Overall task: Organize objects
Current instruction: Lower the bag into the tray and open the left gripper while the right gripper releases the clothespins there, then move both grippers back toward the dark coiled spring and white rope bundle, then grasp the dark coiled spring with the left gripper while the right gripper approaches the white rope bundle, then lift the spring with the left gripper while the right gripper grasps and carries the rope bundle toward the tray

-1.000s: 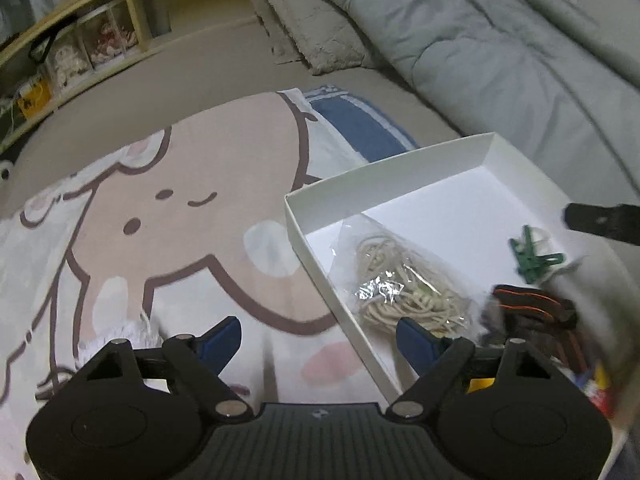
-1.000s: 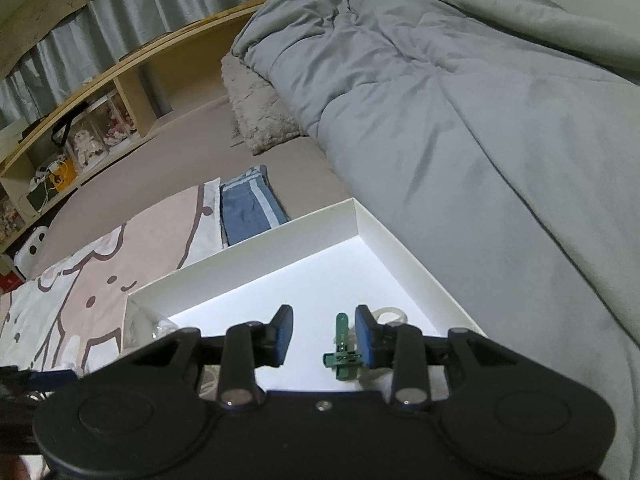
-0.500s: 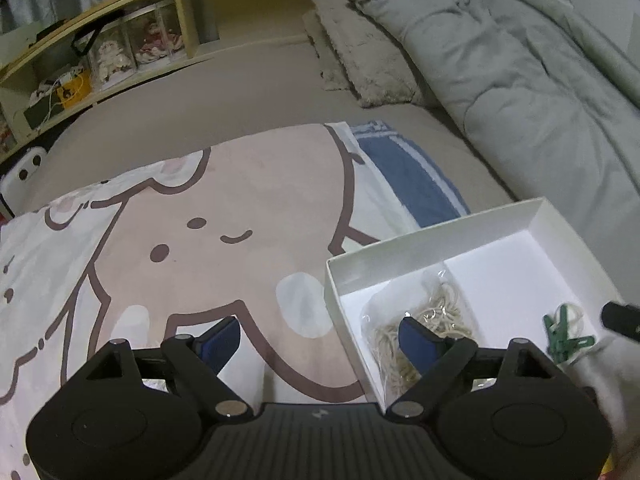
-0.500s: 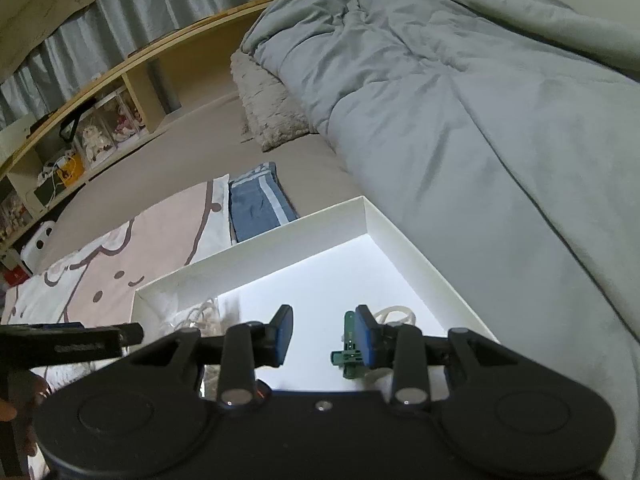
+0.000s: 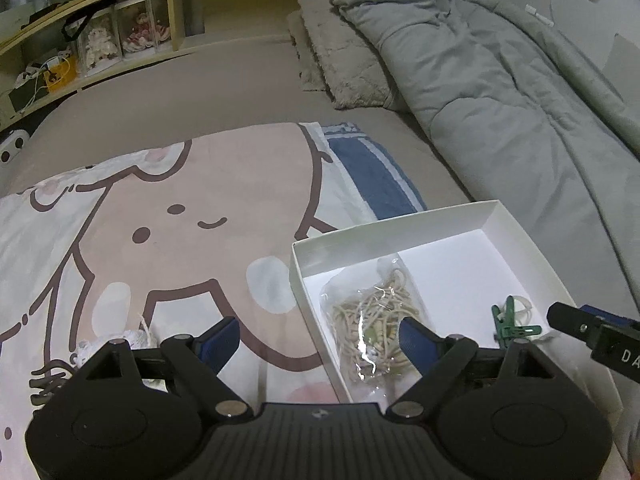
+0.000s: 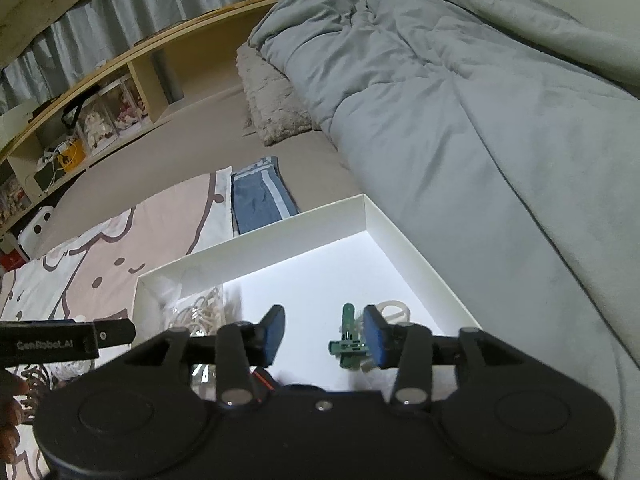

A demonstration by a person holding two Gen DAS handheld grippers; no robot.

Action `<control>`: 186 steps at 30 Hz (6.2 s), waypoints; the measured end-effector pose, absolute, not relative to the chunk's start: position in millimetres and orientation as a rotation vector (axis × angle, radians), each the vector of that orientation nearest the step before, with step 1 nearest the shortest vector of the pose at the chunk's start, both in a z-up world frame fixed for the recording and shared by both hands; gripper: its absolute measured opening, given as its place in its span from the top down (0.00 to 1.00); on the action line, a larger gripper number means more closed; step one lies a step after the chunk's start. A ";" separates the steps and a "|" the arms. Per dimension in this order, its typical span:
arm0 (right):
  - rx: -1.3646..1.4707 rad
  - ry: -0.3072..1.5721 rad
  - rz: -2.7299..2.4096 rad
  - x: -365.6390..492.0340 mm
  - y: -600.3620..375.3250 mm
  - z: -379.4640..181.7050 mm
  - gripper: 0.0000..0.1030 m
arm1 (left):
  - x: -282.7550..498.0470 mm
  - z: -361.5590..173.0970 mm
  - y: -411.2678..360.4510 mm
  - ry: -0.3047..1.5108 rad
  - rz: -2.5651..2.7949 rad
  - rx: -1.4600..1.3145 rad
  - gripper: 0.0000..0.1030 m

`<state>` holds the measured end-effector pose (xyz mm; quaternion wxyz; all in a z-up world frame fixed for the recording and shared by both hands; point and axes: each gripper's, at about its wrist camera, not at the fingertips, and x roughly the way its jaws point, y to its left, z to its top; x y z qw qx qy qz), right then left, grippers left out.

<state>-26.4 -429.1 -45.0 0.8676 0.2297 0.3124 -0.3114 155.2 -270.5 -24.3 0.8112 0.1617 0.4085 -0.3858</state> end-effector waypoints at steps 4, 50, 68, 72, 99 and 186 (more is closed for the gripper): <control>0.455 0.671 -0.666 -32.0 -423.5 -38.2 0.51 | 147.6 -16.6 -263.4 0.865 -0.837 0.343 0.15; 0.306 0.698 -0.659 -36.2 -360.4 -29.1 0.00 | 150.0 -16.2 -148.9 0.855 -0.727 0.236 0.00; 0.272 0.682 -0.485 14.3 -296.0 -35.5 0.00 | 189.8 -29.0 -62.6 0.849 -0.567 0.186 0.00; 0.290 0.662 -0.445 23.3 -281.8 -38.5 0.00 | 196.3 -43.0 -56.9 0.847 -0.535 0.180 0.00; 0.358 0.638 -0.288 133.1 -244.6 -65.8 0.08 | 237.5 -98.4 -41.2 0.947 -0.572 -0.006 0.39; 0.515 0.460 -0.542 -28.1 -370.4 -11.3 0.36 | 149.3 48.3 -187.8 0.673 -0.916 0.006 0.40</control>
